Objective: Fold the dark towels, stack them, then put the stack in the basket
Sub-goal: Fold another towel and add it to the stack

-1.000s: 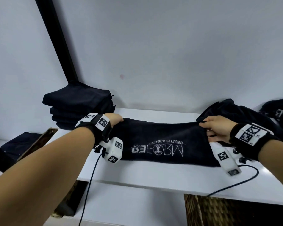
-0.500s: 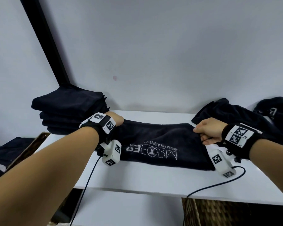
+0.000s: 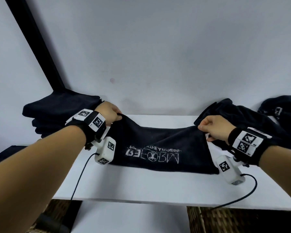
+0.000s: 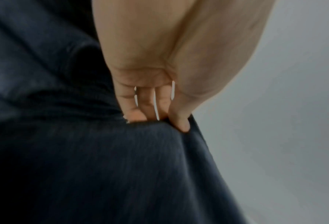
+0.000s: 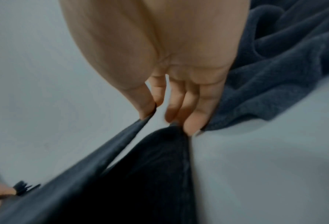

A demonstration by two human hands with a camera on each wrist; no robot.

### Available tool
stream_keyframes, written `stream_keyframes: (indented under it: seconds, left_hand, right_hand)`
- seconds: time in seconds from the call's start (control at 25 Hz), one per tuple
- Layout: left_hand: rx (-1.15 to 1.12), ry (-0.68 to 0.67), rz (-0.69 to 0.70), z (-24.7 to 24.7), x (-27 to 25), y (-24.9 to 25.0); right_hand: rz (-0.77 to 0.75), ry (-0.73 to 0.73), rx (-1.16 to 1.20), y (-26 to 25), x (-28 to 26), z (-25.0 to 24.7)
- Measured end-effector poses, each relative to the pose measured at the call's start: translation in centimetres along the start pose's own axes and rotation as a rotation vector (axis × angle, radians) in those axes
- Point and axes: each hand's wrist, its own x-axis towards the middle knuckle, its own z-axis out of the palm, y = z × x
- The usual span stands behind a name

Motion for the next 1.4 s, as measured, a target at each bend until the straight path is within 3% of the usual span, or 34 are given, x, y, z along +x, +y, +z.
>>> stream_keyframes:
  seconds: [0.08,0.36,0.48,0.6,0.72,0.88,0.96,1.08,1.2,1.28,1.36,1.4]
  left_hand:
    - [0.128,0.031,0.005,1.3,0.1,-0.4]
    - [0.414,-0.073,-0.007,2.2,0.7,-0.4]
    - [0.334,-0.073,0.012,2.2,0.5,-0.4]
    - [0.281,-0.110,0.055,1.4,-0.3,-0.1]
    - [0.166,-0.113,0.135,-0.8,-1.8,-0.3]
    - [-0.396,-0.133,0.215,-3.9,-6.7,-2.0]
    - [-0.540,-0.207,0.259,-5.5,-10.4,-3.5]
    - [-0.580,-0.271,0.384,-7.6,-16.3,-6.3]
    - [-0.479,-0.401,0.407,-8.6,-21.0,-8.8]
    - [-0.410,-0.534,0.365,-7.7,-22.8,-10.3]
    - [-0.366,-0.571,0.340,-6.3,-23.4,-10.7]
    - [-0.372,-0.554,0.332,-5.6,-23.2,-10.7]
  right_hand:
    - [-0.017,0.023,-0.069,0.4,0.6,0.2]
    - [-0.019,0.003,-0.194,0.9,1.0,0.2]
    - [-0.007,-0.062,-0.085,1.0,1.0,-0.2]
    - [-0.025,-0.191,-0.157,0.7,0.8,-0.8]
    - [-0.083,-0.103,-0.046,-0.3,0.0,-1.3]
    - [-0.123,-0.098,0.402,-1.9,-3.8,-2.6]
    - [-0.171,-0.180,0.495,-2.3,-7.3,-3.5]
    - [-0.278,-0.367,0.443,-2.5,-13.2,-4.9]
    - [-0.319,-0.624,0.152,-2.3,-18.2,-5.8]
    - [-0.259,-0.808,-0.051,-1.8,-19.7,-5.3]
    - [-0.244,-0.834,-0.065,-1.2,-20.0,-4.2]
    - [-0.216,-0.808,0.041,-0.9,-19.6,-3.6]
